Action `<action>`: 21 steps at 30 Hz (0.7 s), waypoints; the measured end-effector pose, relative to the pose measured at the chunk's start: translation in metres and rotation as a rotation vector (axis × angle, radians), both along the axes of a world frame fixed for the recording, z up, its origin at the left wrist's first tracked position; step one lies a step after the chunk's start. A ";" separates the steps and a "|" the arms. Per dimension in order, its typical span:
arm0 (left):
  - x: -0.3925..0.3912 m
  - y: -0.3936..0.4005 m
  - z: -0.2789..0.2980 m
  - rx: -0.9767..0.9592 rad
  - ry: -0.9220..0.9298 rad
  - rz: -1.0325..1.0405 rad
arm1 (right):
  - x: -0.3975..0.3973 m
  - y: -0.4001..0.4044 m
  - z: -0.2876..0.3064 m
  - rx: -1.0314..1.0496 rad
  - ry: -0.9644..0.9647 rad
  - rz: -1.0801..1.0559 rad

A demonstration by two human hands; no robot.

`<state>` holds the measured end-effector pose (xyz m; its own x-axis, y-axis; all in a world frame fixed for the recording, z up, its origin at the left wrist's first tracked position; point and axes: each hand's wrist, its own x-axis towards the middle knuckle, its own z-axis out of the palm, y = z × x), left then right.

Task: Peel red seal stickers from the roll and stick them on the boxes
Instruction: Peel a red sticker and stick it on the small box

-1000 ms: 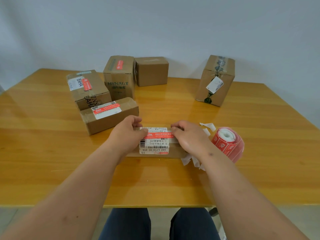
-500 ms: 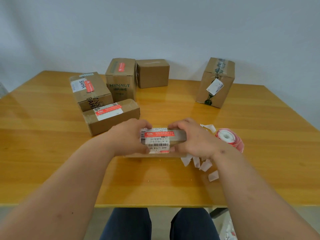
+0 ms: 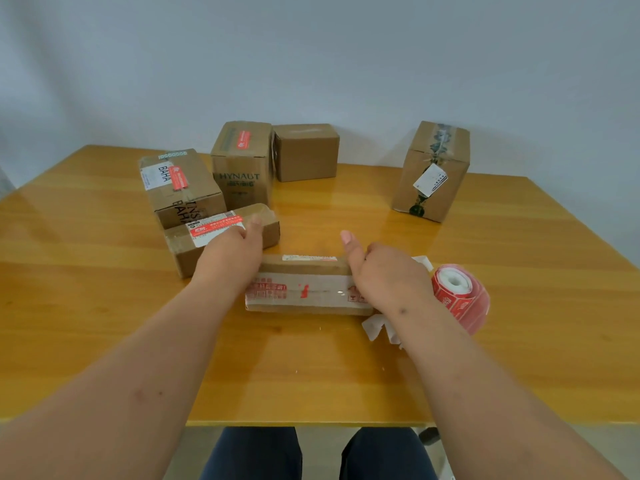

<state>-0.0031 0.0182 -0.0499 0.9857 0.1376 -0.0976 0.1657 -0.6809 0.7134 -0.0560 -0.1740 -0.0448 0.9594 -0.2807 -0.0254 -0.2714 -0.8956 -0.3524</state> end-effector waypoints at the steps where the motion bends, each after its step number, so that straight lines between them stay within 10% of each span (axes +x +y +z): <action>1: 0.002 0.000 0.000 -0.042 0.007 0.017 | 0.003 0.000 0.002 -0.010 0.021 -0.012; 12: -0.006 -0.012 -0.005 0.344 -0.235 -0.156 | 0.004 -0.006 0.012 -0.056 -0.267 0.134; 21: -0.053 -0.083 0.011 0.065 -0.388 -0.366 | -0.056 -0.074 0.043 0.183 -0.326 -0.024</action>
<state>-0.0564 -0.0649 -0.0389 0.9323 -0.2278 0.2810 -0.3582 -0.6893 0.6298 -0.1123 -0.2481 -0.0013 0.9186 -0.3225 0.2283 -0.1389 -0.8045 -0.5775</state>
